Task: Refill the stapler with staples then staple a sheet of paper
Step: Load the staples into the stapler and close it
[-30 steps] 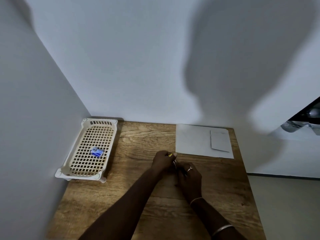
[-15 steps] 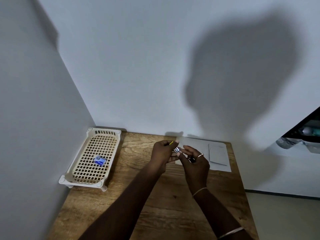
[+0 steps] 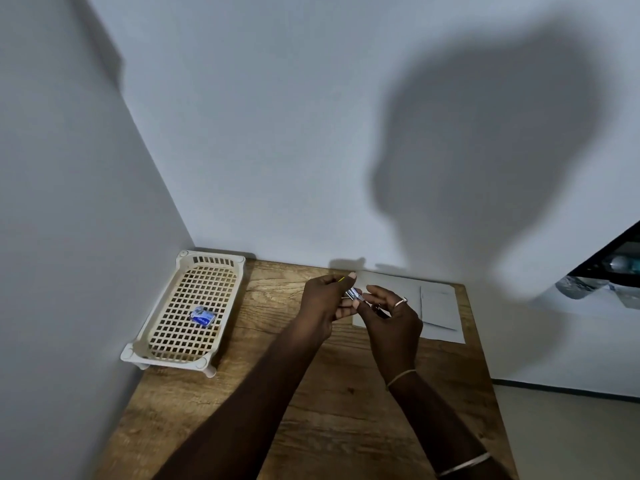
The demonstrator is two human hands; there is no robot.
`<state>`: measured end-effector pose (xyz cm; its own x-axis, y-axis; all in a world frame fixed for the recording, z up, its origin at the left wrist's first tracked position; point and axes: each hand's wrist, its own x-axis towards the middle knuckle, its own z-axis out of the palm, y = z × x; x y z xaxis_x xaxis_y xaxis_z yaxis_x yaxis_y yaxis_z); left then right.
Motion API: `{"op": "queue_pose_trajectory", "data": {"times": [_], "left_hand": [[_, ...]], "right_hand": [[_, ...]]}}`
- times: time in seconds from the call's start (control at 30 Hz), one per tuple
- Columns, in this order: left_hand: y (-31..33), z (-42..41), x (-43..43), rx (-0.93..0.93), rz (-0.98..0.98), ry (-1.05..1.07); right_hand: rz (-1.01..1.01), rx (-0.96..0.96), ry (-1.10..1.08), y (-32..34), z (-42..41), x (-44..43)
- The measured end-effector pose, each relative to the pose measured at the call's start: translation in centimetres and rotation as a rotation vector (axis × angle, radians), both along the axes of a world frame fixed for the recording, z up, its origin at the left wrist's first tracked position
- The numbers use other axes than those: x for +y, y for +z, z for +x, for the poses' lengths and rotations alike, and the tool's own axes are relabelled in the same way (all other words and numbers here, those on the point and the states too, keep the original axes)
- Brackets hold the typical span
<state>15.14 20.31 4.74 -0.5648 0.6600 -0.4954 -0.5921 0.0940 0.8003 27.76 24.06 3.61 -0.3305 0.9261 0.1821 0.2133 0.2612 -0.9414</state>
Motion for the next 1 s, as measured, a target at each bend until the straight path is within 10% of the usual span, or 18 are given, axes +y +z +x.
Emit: {"op": "queue_pose_trajectory", "data": {"times": [0.53, 1.0], "left_hand": [[-0.1, 0.1, -0.2, 0.005, -0.094, -0.010], [-0.3, 0.0, -0.3, -0.027, -0.078, -0.028]], "right_hand": [[0.049, -0.130, 0.050, 0.4, 0.1, -0.1], [0.490, -0.408, 0.187, 0.2, 1.0, 0.1]]}}
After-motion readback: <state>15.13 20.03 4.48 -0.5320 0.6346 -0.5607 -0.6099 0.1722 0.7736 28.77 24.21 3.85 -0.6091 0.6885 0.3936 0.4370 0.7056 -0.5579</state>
